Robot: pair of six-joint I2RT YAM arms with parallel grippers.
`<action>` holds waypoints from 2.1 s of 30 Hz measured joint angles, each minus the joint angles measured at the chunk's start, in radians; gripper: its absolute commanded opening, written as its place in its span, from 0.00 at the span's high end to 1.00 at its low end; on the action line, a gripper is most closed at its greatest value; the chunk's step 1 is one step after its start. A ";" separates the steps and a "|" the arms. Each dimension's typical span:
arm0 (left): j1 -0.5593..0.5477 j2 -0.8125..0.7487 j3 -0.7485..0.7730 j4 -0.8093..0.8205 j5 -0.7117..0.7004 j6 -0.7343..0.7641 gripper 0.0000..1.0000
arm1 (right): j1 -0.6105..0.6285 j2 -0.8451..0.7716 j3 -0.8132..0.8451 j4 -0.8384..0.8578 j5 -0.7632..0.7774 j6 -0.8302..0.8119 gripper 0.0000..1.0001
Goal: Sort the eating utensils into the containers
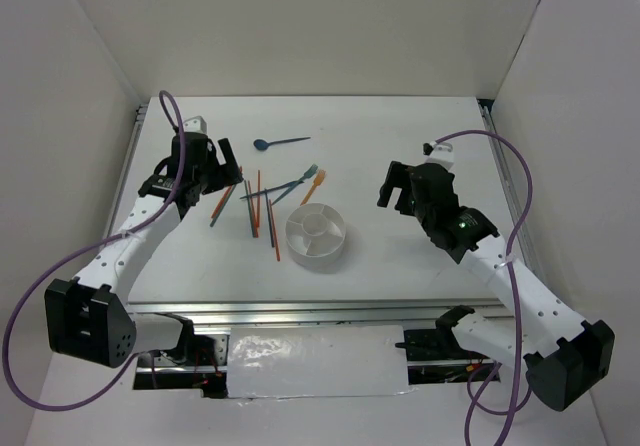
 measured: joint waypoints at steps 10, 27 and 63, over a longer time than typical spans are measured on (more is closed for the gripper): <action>0.000 0.000 -0.014 0.000 0.006 0.018 0.03 | 0.016 -0.002 0.000 -0.004 -0.002 0.002 0.00; 0.094 0.450 0.134 -0.129 -0.156 0.084 0.71 | 0.062 -0.004 -0.032 0.035 -0.044 -0.004 0.00; 0.074 0.728 0.403 -0.143 -0.137 0.101 0.38 | 0.091 0.153 0.009 0.045 -0.040 -0.035 0.00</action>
